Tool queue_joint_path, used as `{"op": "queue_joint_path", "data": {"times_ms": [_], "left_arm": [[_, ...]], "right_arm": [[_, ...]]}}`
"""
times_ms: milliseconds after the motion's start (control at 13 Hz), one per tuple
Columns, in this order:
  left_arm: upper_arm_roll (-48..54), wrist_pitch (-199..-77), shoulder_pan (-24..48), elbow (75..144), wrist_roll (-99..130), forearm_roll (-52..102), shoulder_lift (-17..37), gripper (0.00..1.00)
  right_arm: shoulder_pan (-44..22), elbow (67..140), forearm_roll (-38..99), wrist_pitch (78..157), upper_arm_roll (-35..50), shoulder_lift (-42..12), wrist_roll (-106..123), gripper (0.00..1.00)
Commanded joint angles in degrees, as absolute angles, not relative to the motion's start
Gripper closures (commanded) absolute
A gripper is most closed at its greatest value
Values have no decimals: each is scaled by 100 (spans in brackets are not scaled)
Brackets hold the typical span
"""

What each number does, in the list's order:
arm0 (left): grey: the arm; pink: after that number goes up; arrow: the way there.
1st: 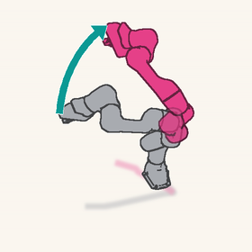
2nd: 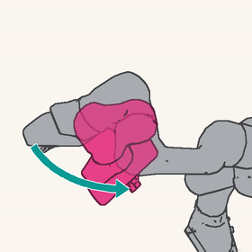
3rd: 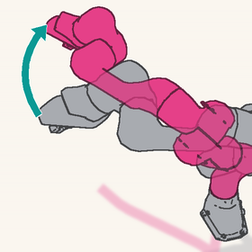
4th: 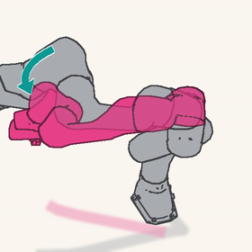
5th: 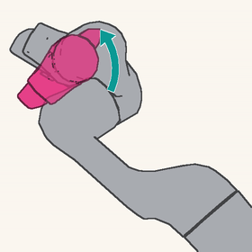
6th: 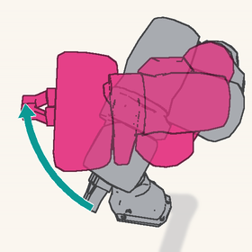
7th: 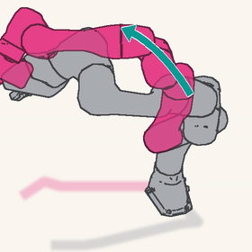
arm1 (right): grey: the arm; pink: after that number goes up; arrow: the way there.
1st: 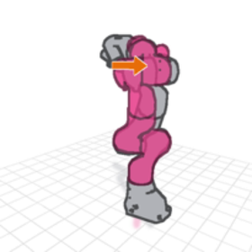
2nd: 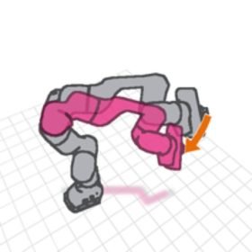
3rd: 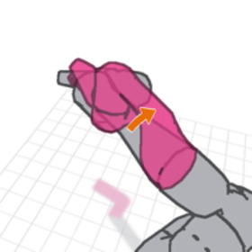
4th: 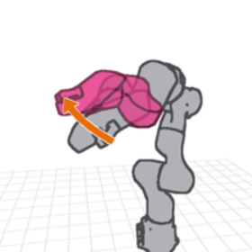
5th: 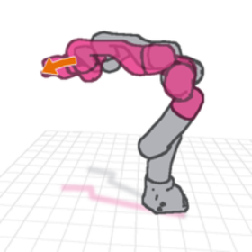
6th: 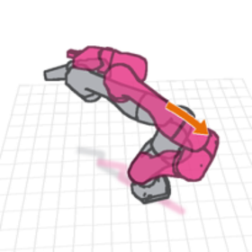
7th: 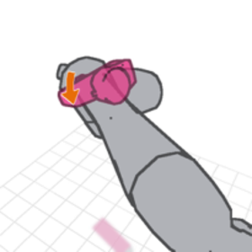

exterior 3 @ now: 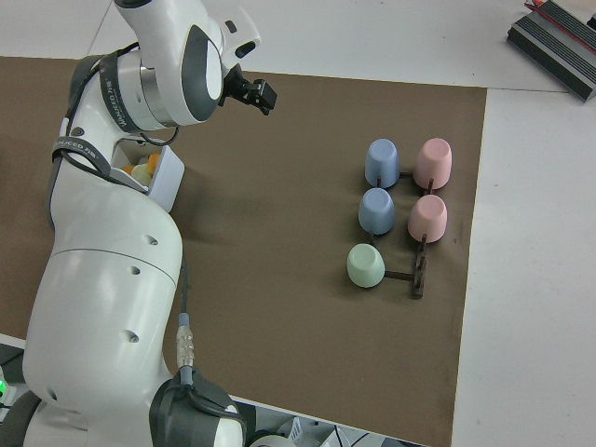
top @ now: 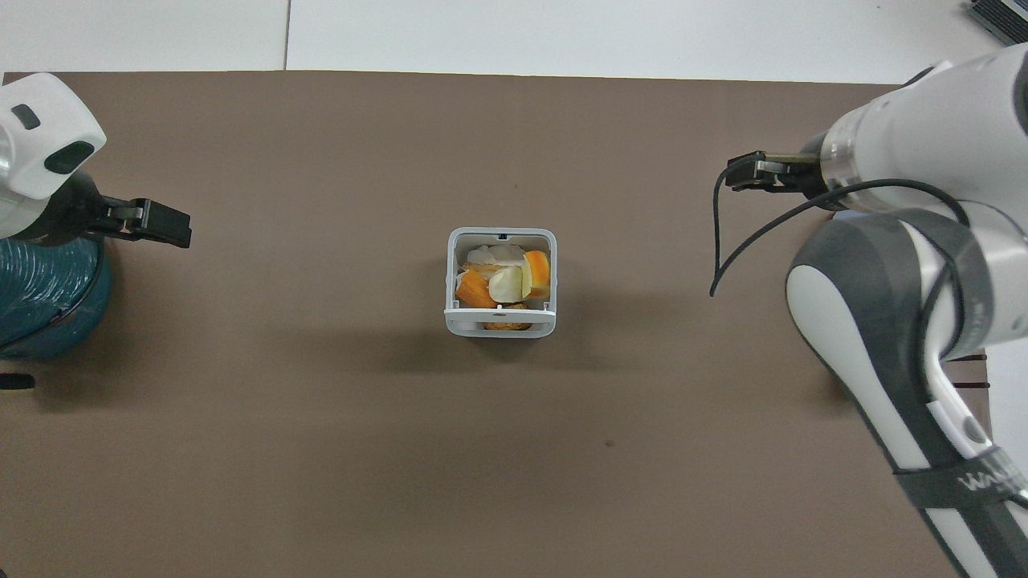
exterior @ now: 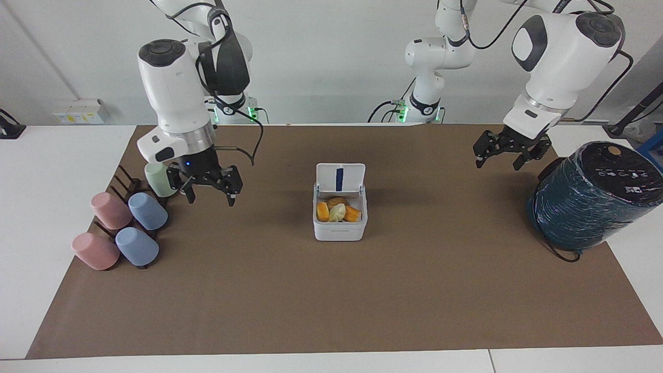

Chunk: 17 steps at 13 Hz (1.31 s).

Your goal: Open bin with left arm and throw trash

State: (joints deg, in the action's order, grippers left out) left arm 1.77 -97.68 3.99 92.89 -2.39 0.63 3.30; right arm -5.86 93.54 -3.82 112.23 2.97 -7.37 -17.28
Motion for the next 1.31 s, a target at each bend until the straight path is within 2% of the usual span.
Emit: {"op": "queue_joint_path", "data": {"times_ms": [0,538,769,1154,1231], "left_arm": [[193,-9729,360,9527,-334,-70,88,0],[211,-9791,404,9492,-334,-62,97,0],[202,-9791,378,9492,-343,-62,88,0],[211,-9809,369,9492,-334,-62,88,0],[202,-9817,369,9492,-325,-62,88,0]], "right_arm": [[-300,9431,-396,10856,369,-388,-1486,0],[-334,9518,-290,9468,-430,280,-582,0],[-544,9554,-290,9422,-650,308,-334,0],[-536,9562,8,9396,-642,343,-492,0],[-536,9519,183,9161,-650,343,-483,0]]}}
